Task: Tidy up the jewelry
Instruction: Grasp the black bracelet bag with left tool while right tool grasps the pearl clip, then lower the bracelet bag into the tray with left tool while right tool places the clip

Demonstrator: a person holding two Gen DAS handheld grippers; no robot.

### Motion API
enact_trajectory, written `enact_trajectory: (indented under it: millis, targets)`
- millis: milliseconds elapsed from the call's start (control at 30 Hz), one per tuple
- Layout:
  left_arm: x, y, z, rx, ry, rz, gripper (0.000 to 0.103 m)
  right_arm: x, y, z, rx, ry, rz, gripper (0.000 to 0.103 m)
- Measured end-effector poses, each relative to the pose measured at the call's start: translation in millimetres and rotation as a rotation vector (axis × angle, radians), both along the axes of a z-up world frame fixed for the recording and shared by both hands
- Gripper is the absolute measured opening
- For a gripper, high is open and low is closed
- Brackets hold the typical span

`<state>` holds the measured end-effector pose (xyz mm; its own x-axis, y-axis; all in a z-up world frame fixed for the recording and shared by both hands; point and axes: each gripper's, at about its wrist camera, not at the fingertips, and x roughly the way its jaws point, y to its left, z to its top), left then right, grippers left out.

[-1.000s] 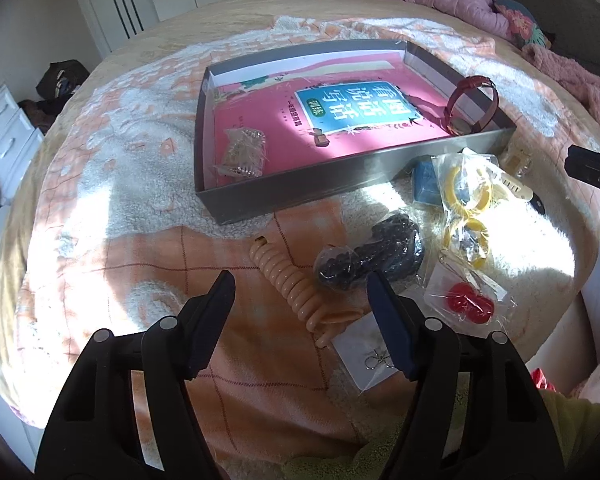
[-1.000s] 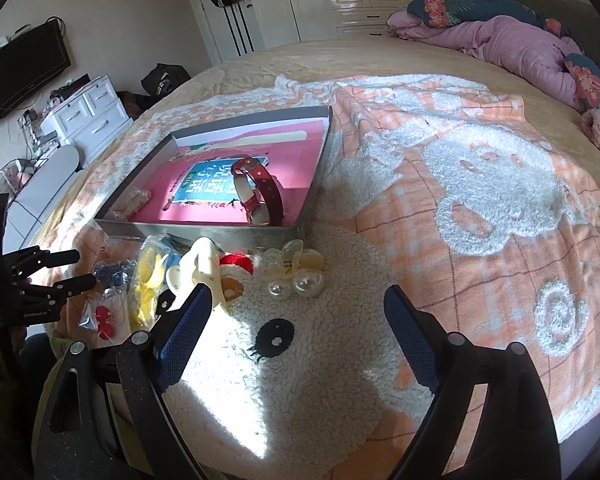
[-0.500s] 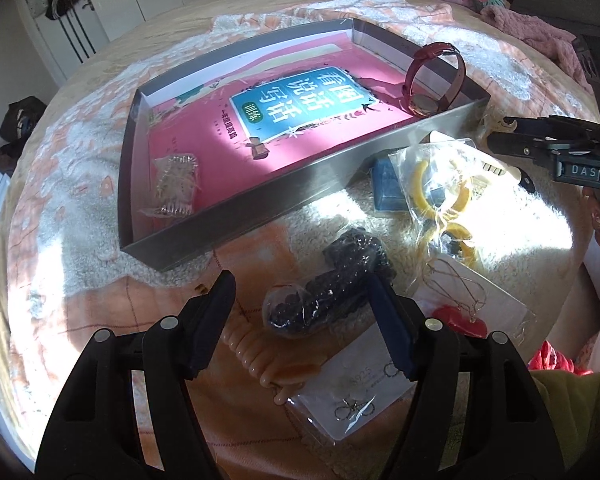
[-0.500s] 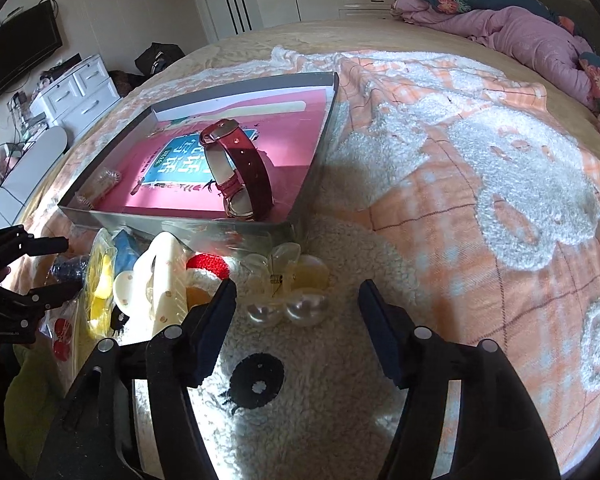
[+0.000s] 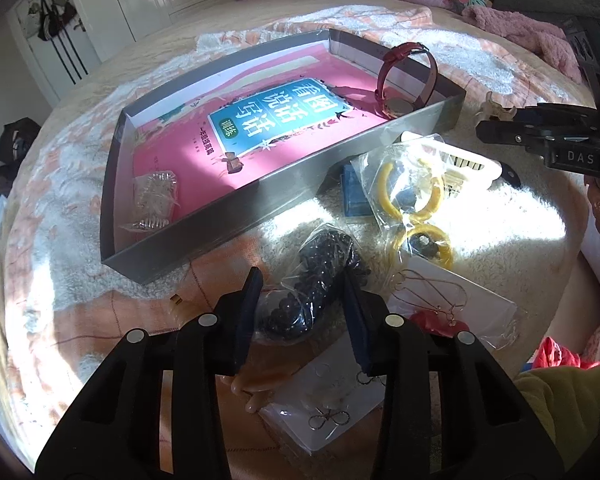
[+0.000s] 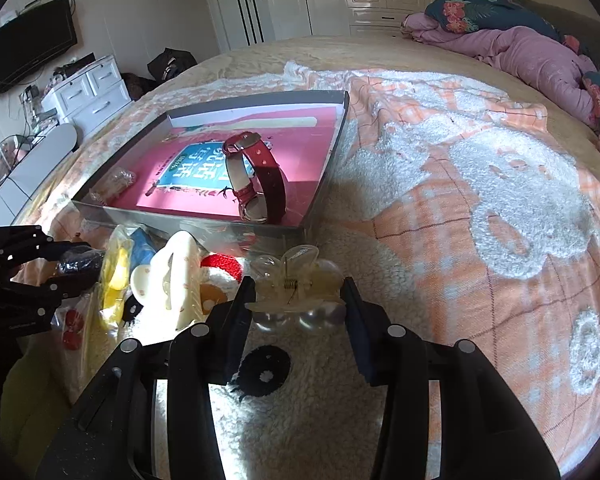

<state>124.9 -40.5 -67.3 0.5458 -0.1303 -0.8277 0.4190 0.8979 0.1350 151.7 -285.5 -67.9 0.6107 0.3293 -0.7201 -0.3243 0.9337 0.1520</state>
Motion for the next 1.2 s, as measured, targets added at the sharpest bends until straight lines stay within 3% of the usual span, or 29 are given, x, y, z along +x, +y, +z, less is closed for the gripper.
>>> enact_trajectory:
  millis: [167, 500, 700, 1200]
  targets:
    - [-6.8, 7.4, 17.7, -0.046, -0.049, 0.033, 0.020, -13.1, -0.2, 19.4, 0.022, -0.033, 0.020, 0.042]
    - [-15.7, 34.8, 61.6, -0.208, -0.123, 0.115, 0.019, -22.9, 27.4, 51.7, 0.057, -0.095, 0.090, 0.042]
    - [-8.0, 54.1, 73.1, -0.281, -0.140, 0.191, 0.019, -16.3, 50.4, 65.0, 0.059, -0.113, 0.133, 0.042]
    - [24.9, 78.8, 81.6, -0.310, -0.153, 0.311, 0.019, 9.2, 98.1, 67.2, 0.063, -0.109, 0.201, 0.042]
